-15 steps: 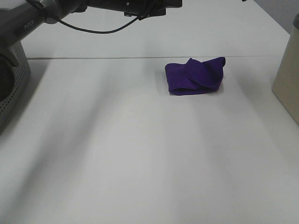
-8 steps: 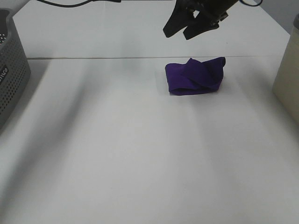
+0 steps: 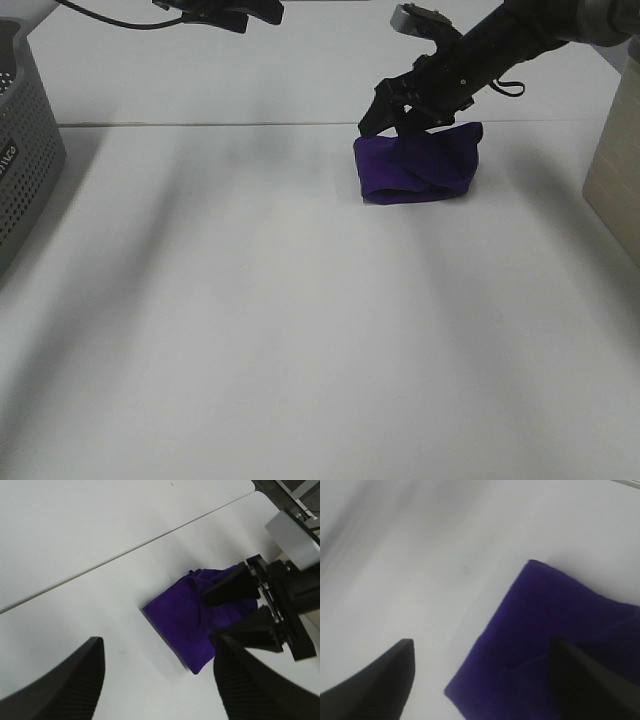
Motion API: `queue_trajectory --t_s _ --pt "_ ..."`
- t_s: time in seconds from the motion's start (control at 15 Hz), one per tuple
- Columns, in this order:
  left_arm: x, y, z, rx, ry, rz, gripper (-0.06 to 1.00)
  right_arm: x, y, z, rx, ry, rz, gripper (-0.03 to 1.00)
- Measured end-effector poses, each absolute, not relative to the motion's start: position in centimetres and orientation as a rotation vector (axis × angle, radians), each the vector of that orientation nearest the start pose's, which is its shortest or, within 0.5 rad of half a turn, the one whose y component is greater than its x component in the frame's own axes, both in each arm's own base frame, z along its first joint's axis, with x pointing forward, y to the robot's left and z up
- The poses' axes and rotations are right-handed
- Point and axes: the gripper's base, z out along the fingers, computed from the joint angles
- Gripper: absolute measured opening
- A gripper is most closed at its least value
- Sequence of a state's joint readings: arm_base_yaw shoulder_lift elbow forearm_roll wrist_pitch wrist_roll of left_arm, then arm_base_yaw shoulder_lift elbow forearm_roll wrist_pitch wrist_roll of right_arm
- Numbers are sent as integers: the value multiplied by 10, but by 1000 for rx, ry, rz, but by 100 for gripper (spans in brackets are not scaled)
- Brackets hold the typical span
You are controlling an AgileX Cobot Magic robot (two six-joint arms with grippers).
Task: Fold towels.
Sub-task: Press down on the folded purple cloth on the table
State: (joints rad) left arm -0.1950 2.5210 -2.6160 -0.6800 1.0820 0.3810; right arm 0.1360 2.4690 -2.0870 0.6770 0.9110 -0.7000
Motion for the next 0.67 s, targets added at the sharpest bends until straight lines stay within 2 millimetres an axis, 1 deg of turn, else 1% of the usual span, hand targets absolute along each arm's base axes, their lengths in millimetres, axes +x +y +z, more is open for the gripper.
queue_trajectory --t_s 0.07,0.2,0.27,0.53,0.67 --pt "528 -156 269 533 2262 -779 58 521 111 145 -628 2484 655 72" --pt "527 -156 268 540 2270 -782 58 532 87 135 -555 2491 718 72" --pt "527 -156 268 542 2273 -784 58 535 80 131 -537 2493 737 71" --pt "527 -156 268 542 2273 -784 58 540 50 111 -429 2519 793 71" --pt "527 -156 269 538 2268 -782 58 541 39 109 -393 2519 799 71"
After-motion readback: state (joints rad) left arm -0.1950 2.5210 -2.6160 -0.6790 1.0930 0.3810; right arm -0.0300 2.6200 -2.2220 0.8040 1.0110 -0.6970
